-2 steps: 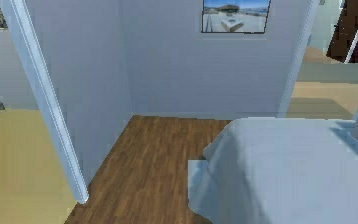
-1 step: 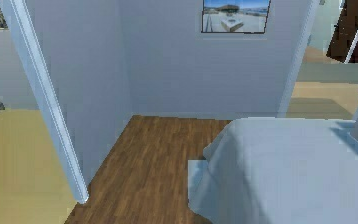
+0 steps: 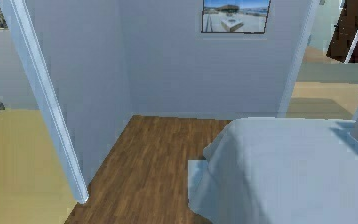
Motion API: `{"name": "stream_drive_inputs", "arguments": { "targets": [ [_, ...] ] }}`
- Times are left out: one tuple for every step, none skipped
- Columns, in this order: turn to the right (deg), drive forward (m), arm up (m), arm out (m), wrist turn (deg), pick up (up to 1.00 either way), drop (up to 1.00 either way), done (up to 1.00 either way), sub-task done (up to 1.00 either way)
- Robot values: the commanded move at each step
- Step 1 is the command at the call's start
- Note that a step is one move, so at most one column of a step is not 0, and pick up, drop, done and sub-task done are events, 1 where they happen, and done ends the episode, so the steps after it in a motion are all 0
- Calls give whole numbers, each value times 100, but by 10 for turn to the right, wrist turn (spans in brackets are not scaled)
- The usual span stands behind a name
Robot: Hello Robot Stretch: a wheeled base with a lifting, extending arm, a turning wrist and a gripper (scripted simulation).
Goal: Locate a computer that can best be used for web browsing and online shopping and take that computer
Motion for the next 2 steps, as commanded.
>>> {"name": "stream_drive_inputs", "arguments": {
  "targets": [
    [0, 0, 0, 0, 450, 0, 0, 0, 0],
    [0, 0, 0, 0, 450, 0, 0, 0, 0]
  ]
}}
